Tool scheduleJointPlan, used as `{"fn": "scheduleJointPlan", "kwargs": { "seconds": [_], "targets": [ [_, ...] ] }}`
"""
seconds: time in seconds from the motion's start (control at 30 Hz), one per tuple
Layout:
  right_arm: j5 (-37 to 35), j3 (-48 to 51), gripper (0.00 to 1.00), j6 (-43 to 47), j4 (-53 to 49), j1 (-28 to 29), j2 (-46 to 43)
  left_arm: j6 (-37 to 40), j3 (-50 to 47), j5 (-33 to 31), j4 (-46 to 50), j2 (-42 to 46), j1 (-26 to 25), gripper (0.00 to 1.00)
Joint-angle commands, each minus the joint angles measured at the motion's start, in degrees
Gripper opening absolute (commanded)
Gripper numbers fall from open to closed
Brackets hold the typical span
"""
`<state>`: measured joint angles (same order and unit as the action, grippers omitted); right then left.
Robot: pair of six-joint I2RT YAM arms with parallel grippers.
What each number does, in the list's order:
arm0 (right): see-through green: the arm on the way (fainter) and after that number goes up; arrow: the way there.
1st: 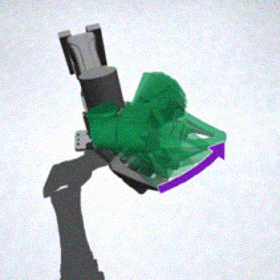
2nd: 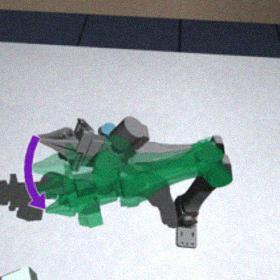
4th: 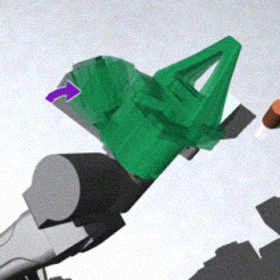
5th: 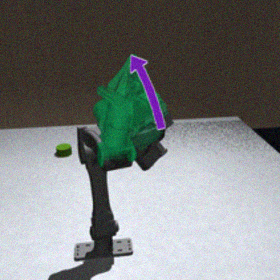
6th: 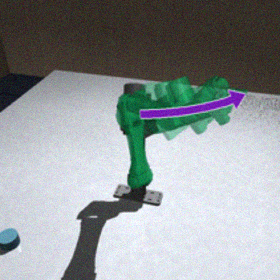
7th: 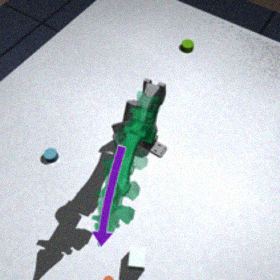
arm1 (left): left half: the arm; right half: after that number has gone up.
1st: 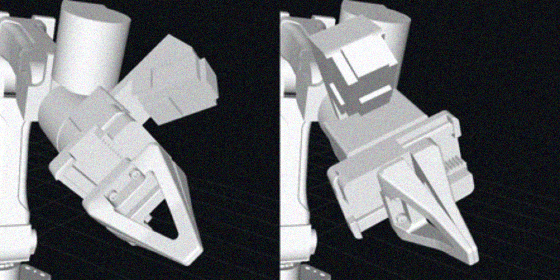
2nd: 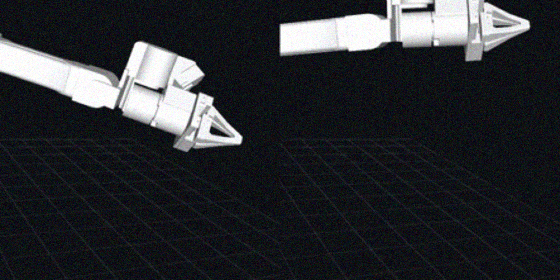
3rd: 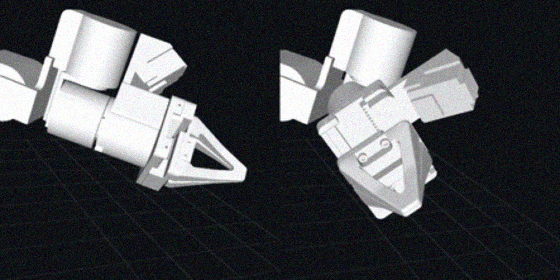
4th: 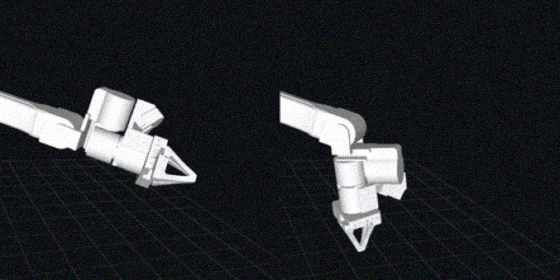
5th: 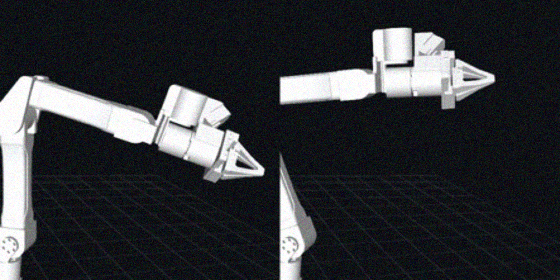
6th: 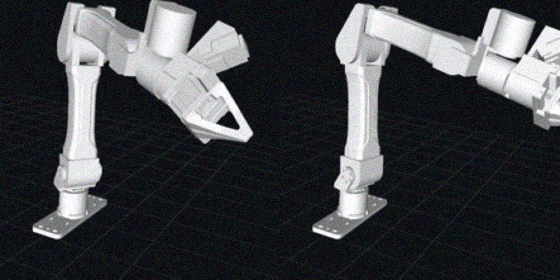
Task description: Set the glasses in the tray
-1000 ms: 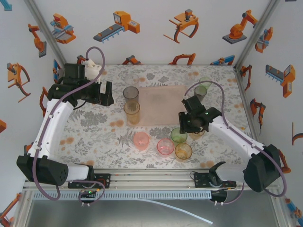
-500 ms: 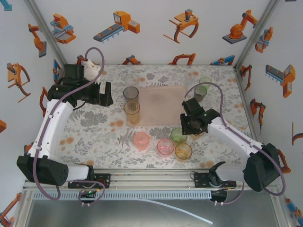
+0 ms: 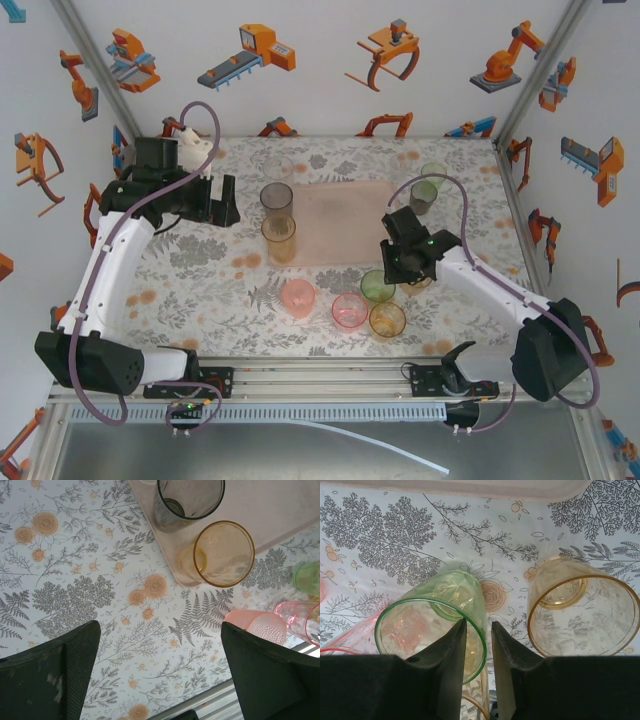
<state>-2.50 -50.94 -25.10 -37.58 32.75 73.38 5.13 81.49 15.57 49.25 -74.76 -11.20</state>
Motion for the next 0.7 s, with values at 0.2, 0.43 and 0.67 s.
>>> {"fn": "scheduleJointPlan", "kwargs": {
  "seconds": [0.2,0.43,0.67],
  "targets": [
    [-2.2,1.0,0.23,-0.7,0.4,0.5,0.3,-0.5,-0.8,1.4,-0.5,1.7,0.2,0.99],
    [-3.0,1.1,0.20,-0.6,0.4,0.5,0.0,-0.5,-0.8,1.4,-0.5,1.9,0.3,1.00],
    [-3.1,1.3,0.14,-0.6,0.4,0.5,-0.6,-0.5,-0.9,1.3,-0.5,2.1,0.2,1.00]
  ]
}}
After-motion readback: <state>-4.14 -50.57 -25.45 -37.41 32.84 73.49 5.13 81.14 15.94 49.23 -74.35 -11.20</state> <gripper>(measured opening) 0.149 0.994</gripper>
